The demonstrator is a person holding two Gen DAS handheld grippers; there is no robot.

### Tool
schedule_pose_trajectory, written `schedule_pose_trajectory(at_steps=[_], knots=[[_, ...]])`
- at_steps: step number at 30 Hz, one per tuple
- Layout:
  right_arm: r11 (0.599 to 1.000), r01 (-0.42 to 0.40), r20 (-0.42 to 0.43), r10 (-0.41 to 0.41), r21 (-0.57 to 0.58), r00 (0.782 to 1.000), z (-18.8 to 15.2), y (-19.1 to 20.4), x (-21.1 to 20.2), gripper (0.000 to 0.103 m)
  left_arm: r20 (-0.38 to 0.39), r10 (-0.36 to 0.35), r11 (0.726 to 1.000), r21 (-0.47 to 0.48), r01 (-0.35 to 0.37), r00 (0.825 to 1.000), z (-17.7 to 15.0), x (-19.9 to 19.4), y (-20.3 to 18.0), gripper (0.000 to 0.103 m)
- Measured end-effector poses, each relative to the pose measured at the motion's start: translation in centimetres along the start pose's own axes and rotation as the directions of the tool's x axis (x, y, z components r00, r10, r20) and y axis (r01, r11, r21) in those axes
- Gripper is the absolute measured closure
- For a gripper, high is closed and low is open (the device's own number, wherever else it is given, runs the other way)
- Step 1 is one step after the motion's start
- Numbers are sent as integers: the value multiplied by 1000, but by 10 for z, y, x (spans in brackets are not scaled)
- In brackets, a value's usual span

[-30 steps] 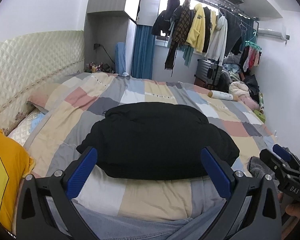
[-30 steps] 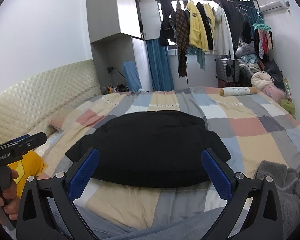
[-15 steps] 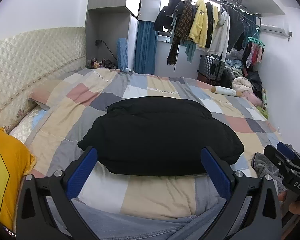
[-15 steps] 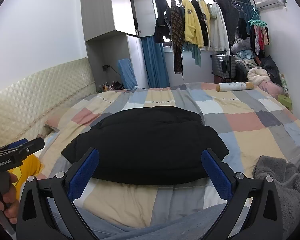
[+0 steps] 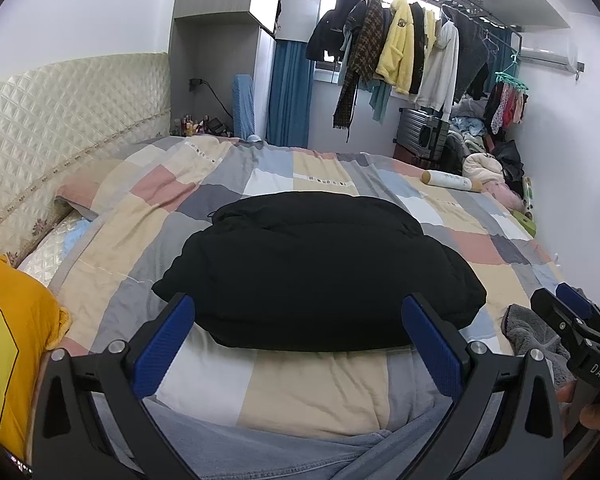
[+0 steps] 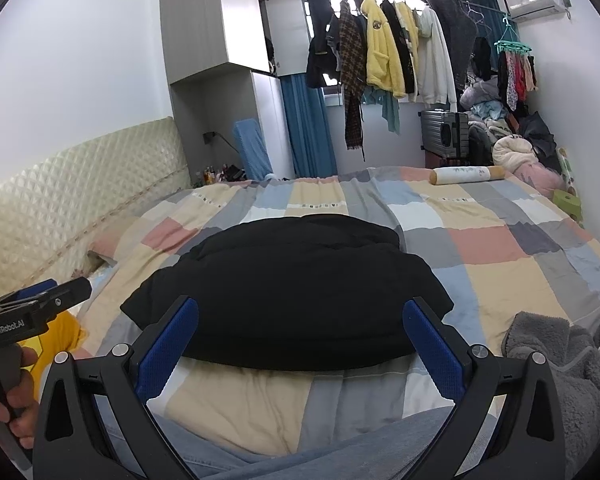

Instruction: Fold large clothes

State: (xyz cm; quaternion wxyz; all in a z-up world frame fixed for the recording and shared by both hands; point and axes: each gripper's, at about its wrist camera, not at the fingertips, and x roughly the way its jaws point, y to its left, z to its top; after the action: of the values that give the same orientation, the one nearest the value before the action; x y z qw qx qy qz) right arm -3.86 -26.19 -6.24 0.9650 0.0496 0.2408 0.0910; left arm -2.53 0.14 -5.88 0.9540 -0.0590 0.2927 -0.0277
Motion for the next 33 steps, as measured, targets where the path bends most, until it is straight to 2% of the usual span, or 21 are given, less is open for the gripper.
schedule_pose_trajectory(at_steps=[33], knots=[[1000, 15, -5, -15, 7, 1000, -3, -4, -1, 0, -21, -12, 1000, -9, 12, 1000, -5, 2, 2, 0]])
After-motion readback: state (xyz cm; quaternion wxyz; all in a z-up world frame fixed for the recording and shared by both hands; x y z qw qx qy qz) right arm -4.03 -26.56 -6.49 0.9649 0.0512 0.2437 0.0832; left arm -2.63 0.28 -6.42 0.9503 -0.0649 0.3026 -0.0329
